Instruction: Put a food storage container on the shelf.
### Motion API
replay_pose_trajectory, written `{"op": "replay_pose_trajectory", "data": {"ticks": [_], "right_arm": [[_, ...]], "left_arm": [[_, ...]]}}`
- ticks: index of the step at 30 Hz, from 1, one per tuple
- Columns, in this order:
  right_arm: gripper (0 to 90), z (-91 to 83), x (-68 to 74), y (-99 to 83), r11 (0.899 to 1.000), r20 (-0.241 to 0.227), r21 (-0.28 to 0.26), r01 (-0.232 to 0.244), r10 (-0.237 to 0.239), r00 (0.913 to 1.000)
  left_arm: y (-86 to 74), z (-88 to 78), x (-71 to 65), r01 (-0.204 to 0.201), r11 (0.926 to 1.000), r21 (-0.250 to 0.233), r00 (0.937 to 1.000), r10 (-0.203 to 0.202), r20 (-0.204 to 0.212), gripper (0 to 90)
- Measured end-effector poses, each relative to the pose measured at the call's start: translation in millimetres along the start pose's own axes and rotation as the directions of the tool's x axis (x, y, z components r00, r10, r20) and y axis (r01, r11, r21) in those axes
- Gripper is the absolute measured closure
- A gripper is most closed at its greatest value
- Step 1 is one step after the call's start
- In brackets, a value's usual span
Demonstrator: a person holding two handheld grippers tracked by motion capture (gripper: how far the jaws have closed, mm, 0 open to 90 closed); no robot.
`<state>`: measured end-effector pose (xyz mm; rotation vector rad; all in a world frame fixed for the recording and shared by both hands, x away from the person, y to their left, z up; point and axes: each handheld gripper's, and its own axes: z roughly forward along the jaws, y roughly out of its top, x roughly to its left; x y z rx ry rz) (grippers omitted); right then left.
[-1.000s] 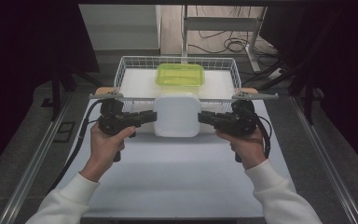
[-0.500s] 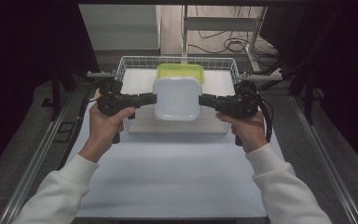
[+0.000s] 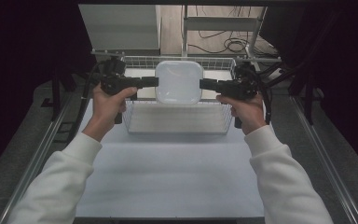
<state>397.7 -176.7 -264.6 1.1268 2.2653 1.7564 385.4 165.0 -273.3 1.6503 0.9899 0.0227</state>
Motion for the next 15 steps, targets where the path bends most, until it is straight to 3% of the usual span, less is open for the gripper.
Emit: {"op": "replay_pose_trajectory", "data": {"ticks": [15], "right_arm": [[79.0, 18.3, -29.3, 30.5, 0.995, 0.007, 0.033, -0.097, 0.097, 0.9952]], "left_arm": [[36.1, 18.4, 25.6, 0.069, 0.9972, 0.029, 0.9975, -0.069, 0.012, 78.7]]}}
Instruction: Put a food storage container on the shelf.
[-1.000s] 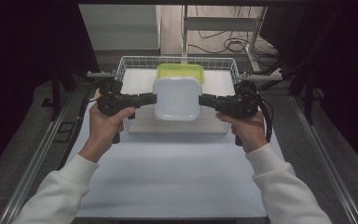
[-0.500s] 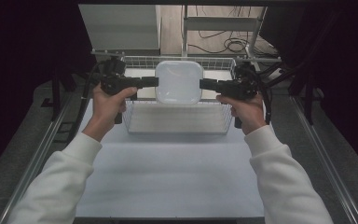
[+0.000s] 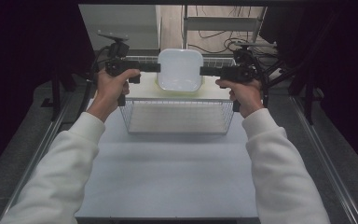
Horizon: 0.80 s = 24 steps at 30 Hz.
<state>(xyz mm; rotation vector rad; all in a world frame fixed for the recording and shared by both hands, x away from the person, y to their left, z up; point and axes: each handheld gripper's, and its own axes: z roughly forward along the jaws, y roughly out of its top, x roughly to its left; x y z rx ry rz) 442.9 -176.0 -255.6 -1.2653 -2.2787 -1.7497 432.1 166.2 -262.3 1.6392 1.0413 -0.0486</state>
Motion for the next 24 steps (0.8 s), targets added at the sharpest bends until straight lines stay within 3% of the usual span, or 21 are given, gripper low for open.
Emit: {"op": "replay_pose_trajectory", "data": {"ticks": [10, 19, 24], "right_arm": [[79.0, 5.1, -3.9, 23.5, 0.999, 0.010, 0.014, -0.036, 0.036, 0.9993], [78.9, 13.0, -14.8, 27.4, 0.995, 0.010, 0.045, -0.094, 0.094, 0.9955], [78.5, 16.7, -23.3, 28.2, 0.989, 0.013, 0.060, -0.135, 0.135, 0.9908]], "left_arm": [[19.7, 3.4, 8.8, 0.043, 0.9991, 0.005, 0.9990, -0.043, 0.010, 78.7], [22.9, 10.6, 18.7, 0.093, 0.9950, 0.035, 0.9956, -0.093, 0.003, 78.7], [23.9, 17.9, 27.2, 0.138, 0.9893, 0.048, 0.9902, -0.139, 0.014, 78.7]]}}
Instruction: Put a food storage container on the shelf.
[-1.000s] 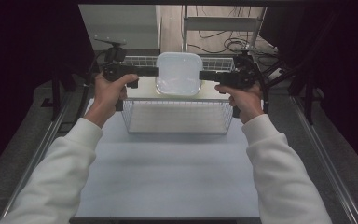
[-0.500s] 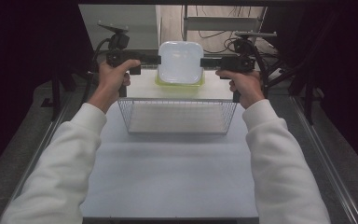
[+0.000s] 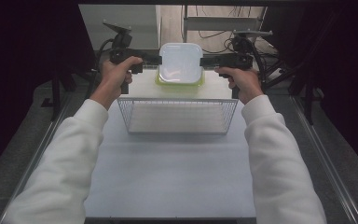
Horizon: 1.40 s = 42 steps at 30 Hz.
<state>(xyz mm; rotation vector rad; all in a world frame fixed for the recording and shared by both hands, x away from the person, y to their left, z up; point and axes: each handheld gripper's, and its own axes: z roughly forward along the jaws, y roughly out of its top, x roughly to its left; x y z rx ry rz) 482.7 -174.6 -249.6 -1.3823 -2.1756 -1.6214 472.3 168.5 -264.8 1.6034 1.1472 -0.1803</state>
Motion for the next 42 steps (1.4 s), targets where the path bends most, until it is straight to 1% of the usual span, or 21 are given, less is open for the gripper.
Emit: {"op": "replay_pose_trajectory", "data": {"ticks": [1, 4, 8, 10, 12, 15, 16, 18, 20, 23, 29, 32, 34, 36, 37, 39, 41, 42], "right_arm": [[78.4, 0.4, -1.9, 0.5, 1.000, -0.005, -0.002, -0.015, 0.015, 0.9999], [77.8, 1.8, -7.4, 2.1, 0.999, -0.013, -0.002, -0.050, 0.050, 0.9987], [76.6, 4.2, -13.0, 5.4, 0.997, -0.017, -0.011, -0.081, 0.081, 0.9966], [76.1, 6.5, -15.6, 7.4, 0.995, -0.020, -0.018, -0.102, 0.101, 0.9946], [75.5, 9.1, -17.9, 9.6, 0.993, -0.023, -0.022, -0.117, 0.116, 0.9929], [74.4, 12.8, -22.5, 12.3, 0.990, -0.028, -0.025, -0.142, 0.141, 0.9897], [73.9, 14.0, -24.9, 12.5, 0.988, -0.033, -0.026, -0.154, 0.153, 0.9876], [72.9, 16.4, -28.5, 12.5, 0.985, -0.041, -0.028, -0.171, 0.170, 0.9846], [71.2, 19.8, -31.4, 12.5, 0.982, -0.044, -0.024, -0.189, 0.188, 0.9812], [69.9, 23.7, -34.9, 12.2, 0.978, -0.049, -0.019, -0.210, 0.209, 0.9767], [69.6, 24.4, -36.6, 12.2, 0.978, -0.057, -0.023, -0.209, 0.207, 0.9767], [68.5, 24.7, -35.6, 11.4, 0.979, -0.052, -0.028, -0.201, 0.200, 0.9785], [68.2, 24.8, -35.3, 11.3, 0.980, -0.052, -0.028, -0.197, 0.196, 0.9793], [65.6, 25.2, -34.0, 11.1, 0.984, -0.046, -0.023, -0.176, 0.175, 0.9836], [62.8, 25.5, -33.4, 10.9, 0.986, -0.045, -0.024, -0.162, 0.161, 0.9859], [56.8, 24.8, -31.4, 11.2, 0.990, -0.047, -0.041, -0.132, 0.130, 0.9904], [50.3, 22.4, -27.7, 11.7, 0.994, -0.028, -0.074, -0.086, 0.084, 0.9961], [47.9, 21.2, -26.0, 11.9, 0.994, -0.024, -0.086, -0.069, 0.067, 0.9975]], "left_arm": [[0.7, 0.5, 1.4, 0.008, 1.0000, 0.001, 1.0000, -0.008, 0.006, 78.8], [3.0, 2.1, 4.6, 0.049, 0.9988, -0.002, 0.9983, -0.049, 0.030, 79.2], [6.1, 4.9, 10.4, 0.100, 0.9949, -0.006, 0.9935, -0.100, 0.055, 79.5], [8.2, 6.0, 15.9, 0.132, 0.9912, -0.003, 0.9886, -0.132, 0.074, 79.3], [10.3, 7.6, 21.2, 0.168, 0.9857, -0.001, 0.9818, -0.168, 0.089, 79.2], [13.3, 10.7, 27.1, 0.204, 0.9789, -0.002, 0.9734, -0.203, 0.107, 78.6], [13.8, 12.2, 29.0, 0.213, 0.9771, -0.006, 0.9713, -0.211, 0.110, 78.2], [14.5, 14.7, 32.5, 0.226, 0.9741, -0.012, 0.9689, -0.223, 0.107, 76.8], [15.0, 16.5, 35.4, 0.230, 0.9732, -0.013, 0.9697, -0.228, 0.088, 75.6], [14.9, 17.5, 38.6, 0.238, 0.9710, -0.017, 0.9671, -0.236, 0.096, 74.9], [13.6, 17.3, 39.2, 0.236, 0.9715, -0.026, 0.9676, -0.232, 0.100, 74.8], [12.6, 17.6, 38.0, 0.229, 0.9728, -0.035, 0.9699, -0.225, 0.093, 73.6], [11.8, 18.3, 36.8, 0.217, 0.9754, -0.040, 0.9731, -0.212, 0.090, 72.6], [11.2, 19.0, 35.5, 0.214, 0.9759, -0.041, 0.9731, -0.210, 0.096, 68.2], [11.1, 18.9, 34.1, 0.209, 0.9767, -0.050, 0.9747, -0.204, 0.092, 64.5], [10.9, 17.1, 30.9, 0.179, 0.9809, -0.076, 0.9822, -0.173, 0.072, 58.9], [11.1, 13.4, 27.6, 0.155, 0.9827, -0.102, 0.9871, -0.150, 0.056, 53.2], [11.0, 10.9, 26.7, 0.143, 0.9833, -0.113, 0.9892, -0.138, 0.051, 50.7]]}}
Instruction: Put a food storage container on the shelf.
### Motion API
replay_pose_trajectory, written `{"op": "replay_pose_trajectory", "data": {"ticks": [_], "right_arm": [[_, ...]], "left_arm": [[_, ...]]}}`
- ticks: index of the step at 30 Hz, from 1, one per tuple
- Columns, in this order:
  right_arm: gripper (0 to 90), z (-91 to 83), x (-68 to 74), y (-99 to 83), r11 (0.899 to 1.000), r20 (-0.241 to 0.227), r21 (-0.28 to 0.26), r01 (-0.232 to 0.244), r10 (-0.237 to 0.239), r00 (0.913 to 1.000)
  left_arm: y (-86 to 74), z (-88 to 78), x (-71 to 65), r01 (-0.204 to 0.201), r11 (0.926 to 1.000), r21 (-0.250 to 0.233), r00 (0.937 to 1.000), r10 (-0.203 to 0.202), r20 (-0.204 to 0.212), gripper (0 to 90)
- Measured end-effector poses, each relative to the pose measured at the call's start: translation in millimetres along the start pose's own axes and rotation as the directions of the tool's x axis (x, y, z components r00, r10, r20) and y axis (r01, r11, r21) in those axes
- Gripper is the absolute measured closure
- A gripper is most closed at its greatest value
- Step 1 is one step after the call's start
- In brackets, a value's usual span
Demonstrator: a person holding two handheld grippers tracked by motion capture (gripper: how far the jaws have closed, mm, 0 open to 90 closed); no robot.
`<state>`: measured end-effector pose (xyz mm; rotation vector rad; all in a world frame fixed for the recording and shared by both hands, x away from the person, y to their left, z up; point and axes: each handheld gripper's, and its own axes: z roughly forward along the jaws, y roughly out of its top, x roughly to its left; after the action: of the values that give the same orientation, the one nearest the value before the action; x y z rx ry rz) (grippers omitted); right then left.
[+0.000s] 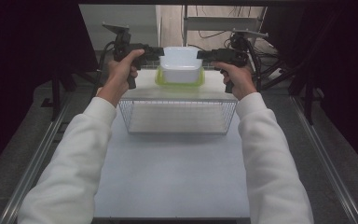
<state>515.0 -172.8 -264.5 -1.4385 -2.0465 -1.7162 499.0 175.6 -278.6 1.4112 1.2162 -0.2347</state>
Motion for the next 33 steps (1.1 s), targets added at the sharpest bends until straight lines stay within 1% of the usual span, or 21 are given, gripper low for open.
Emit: {"op": "replay_pose_trajectory", "data": {"ticks": [1, 2, 4, 7, 9, 11, 12, 14, 15, 20, 21, 23, 24, 25, 26, 27, 28, 29, 30, 31, 33], "right_arm": [[46.1, -1.4, 1.7, 0.2, 1.000, 0.000, -0.007, 0.009, -0.009, 1.0000], [44.6, -2.6, 2.9, 0.2, 1.000, 0.001, -0.012, 0.020, -0.020, 0.9998], [41.9, -6.5, 6.9, 0.0, 0.999, 0.016, -0.017, 0.048, -0.048, 0.9987], [39.2, -11.5, 10.3, -1.2, 0.997, 0.038, -0.006, 0.075, -0.075, 0.9965], [38.0, -14.5, 11.6, -2.5, 0.995, 0.038, 0.001, 0.098, -0.098, 0.9945], [37.6, -18.7, 12.0, -4.9, 0.991, 0.035, -0.004, 0.130, -0.130, 0.9909], [37.5, -21.6, 11.9, -6.6, 0.990, 0.035, -0.004, 0.139, -0.139, 0.9897], [37.1, -28.1, 10.6, -10.3, 0.987, 0.036, -0.002, 0.161, -0.161, 0.9863], [36.9, -31.8, 10.0, -12.2, 0.984, 0.042, 0.000, 0.178, -0.178, 0.9832], [35.2, -51.7, 10.0, -24.9, 0.972, 0.049, 0.017, 0.233, -0.233, 0.9712], [34.9, -55.5, 10.0, -28.3, 0.970, 0.048, 0.020, 0.244, -0.245, 0.9684], [33.9, -61.6, 10.2, -36.4, 0.963, 0.060, 0.036, 0.267, -0.268, 0.9614], [33.3, -64.8, 10.4, -42.4, 0.959, 0.063, 0.047, 0.281, -0.284, 0.9569], [33.0, -66.3, 10.4, -46.2, 0.955, 0.060, 0.052, 0.291, -0.294, 0.9541], [32.6, -68.7, 9.9, -53.0, 0.952, 0.054, 0.057, 0.300, -0.303, 0.9515], [32.5, -70.0, 9.4, -57.6, 0.952, 0.048, 0.056, 0.300, -0.303, 0.9518], [32.3, -71.7, 8.2, -63.7, 0.952, 0.039, 0.058, 0.300, -0.302, 0.9524], [32.1, -73.1, 7.0, -70.1, 0.951, 0.031, 0.063, 0.302, -0.304, 0.9522], [32.0, -74.5, 5.9, -76.6, 0.949, 0.032, 0.068, 0.309, -0.312, 0.9496], [32.0, -76.0, 4.9, -83.5, 0.945, 0.038, 0.074, 0.320, -0.323, 0.9457], [31.9, -78.8, 2.5, -97.1, 0.939, 0.041, 0.087, 0.333, -0.337, 0.9406]], "left_arm": [[0.1, -1.9, -1.4, -0.010, 0.9999, -0.005, 0.9999, 0.010, -0.008, 48.7], [-0.1, -5.2, -3.6, -0.032, 0.9994, -0.014, 0.9992, 0.031, -0.026, 46.8], [-1.1, -10.5, -6.2, -0.061, 0.9979, -0.021, 0.9974, 0.060, -0.041, 43.9], [-3.7, -16.1, -10.4, -0.118, 0.9930, -0.011, 0.9905, 0.117, -0.072, 40.7], [-7.9, -19.1, -12.4, -0.136, 0.9907, 0.000, 0.9882, 0.136, -0.072, 39.2], [-13.1, -21.7, -12.1, -0.146, 0.9893, 0.005, 0.9868, 0.146, -0.071, 39.3], [-16.7, -23.3, -12.1, -0.156, 0.9878, 0.005, 0.9839, 0.156, -0.088, 39.1], [-23.5, -27.6, -12.3, -0.184, 0.9828, 0.008, 0.9754, 0.184, -0.121, 37.0], [-27.2, -30.6, -12.1, -0.193, 0.9812, 0.005, 0.9730, 0.192, -0.128, 36.2], [-45.7, -47.2, -8.0, -0.249, 0.9683, 0.018, 0.9585, 0.249, -0.139, 33.6], [-51.9, -51.2, -6.7, -0.254, 0.9670, 0.016, 0.9569, 0.254, -0.141, 33.7], [-63.0, -55.8, -3.8, -0.257, 0.9662, 0.024, 0.9568, 0.258, -0.135, 32.7], [-67.1, -57.6, -3.0, -0.261, 0.9649, 0.026, 0.9555, 0.262, -0.135, 32.1], [-73.7, -60.9, -1.9, -0.270, 0.9625, 0.030, 0.9522, 0.271, -0.140, 31.9], [-78.0, -63.0, -1.6, -0.271, 0.9621, 0.029, 0.9517, 0.272, -0.142, 31.4], [-83.7, -65.6, -1.2, -0.274, 0.9614, 0.030, 0.9512, 0.275, -0.140, 31.3], [-89.4, -67.9, -1.1, -0.282, 0.9587, 0.035, 0.9488, 0.284, -0.137, 31.1], [-95.3, -70.3, -0.7, -0.297, 0.9541, 0.039, 0.9445, 0.299, -0.135, 31.0], [-101.4, -72.2, -0.5, -0.306, 0.9510, 0.045, 0.9416, 0.309, -0.133, 30.9], [-107.7, -74.2, -0.3, -0.311, 0.9493, 0.047, 0.9412, 0.314, -0.124, 30.8], [-120.7, -76.9, 0.2, -0.324, 0.9446, 0.054, 0.9387, 0.328, -0.106, 30.6]]}}
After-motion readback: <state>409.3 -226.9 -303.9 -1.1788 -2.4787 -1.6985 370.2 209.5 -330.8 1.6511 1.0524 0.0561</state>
